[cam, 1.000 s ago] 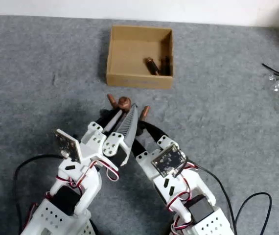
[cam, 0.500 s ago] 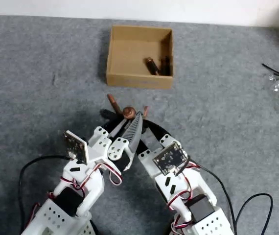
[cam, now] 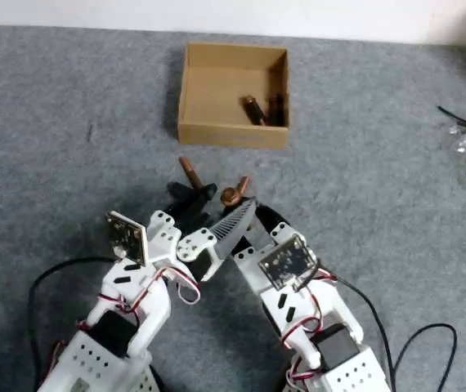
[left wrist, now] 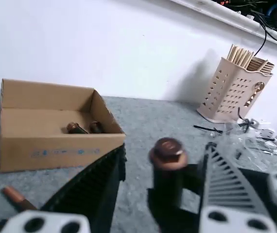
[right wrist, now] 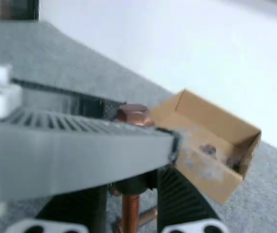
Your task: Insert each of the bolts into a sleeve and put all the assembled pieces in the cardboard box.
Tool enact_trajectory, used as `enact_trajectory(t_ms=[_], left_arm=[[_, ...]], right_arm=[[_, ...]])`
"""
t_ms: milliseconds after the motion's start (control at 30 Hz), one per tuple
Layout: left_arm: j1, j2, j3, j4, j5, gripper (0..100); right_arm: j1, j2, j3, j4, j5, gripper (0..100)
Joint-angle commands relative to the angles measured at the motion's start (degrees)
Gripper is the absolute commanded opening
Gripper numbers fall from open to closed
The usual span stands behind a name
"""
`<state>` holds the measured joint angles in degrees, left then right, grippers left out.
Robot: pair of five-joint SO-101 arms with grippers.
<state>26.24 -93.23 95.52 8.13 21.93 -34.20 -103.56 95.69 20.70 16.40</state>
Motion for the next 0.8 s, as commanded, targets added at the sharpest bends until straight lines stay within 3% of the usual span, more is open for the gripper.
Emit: enact_trajectory(t_ms=[0,133,267,467,767], left_arm=[[-3.6,-0.9,-4.5,0.7,0.1,23],[-10.5,-0.9,-7.4,0.7,0.7,15],[-16.5,-0.9,-8.6,0.7,7.3,8],[-16.8,-0.7,-6.9,0.6,8.5,2],[-7.3,-0.4,-0.3,0.5,-8.3,1]], right_arm=[[1.0,-1.2,4.4,-2.0,0.4,0.5],[1.0,-1.2,4.4,-2.1,0.5,0.5],[1.1,-1.2,4.3,-2.1,0.5,0.5],[3.9,-1.2,4.8,-5.6,0.3,0.5],[4.9,-1.2,6.4,-5.7,0.3,0.5]])
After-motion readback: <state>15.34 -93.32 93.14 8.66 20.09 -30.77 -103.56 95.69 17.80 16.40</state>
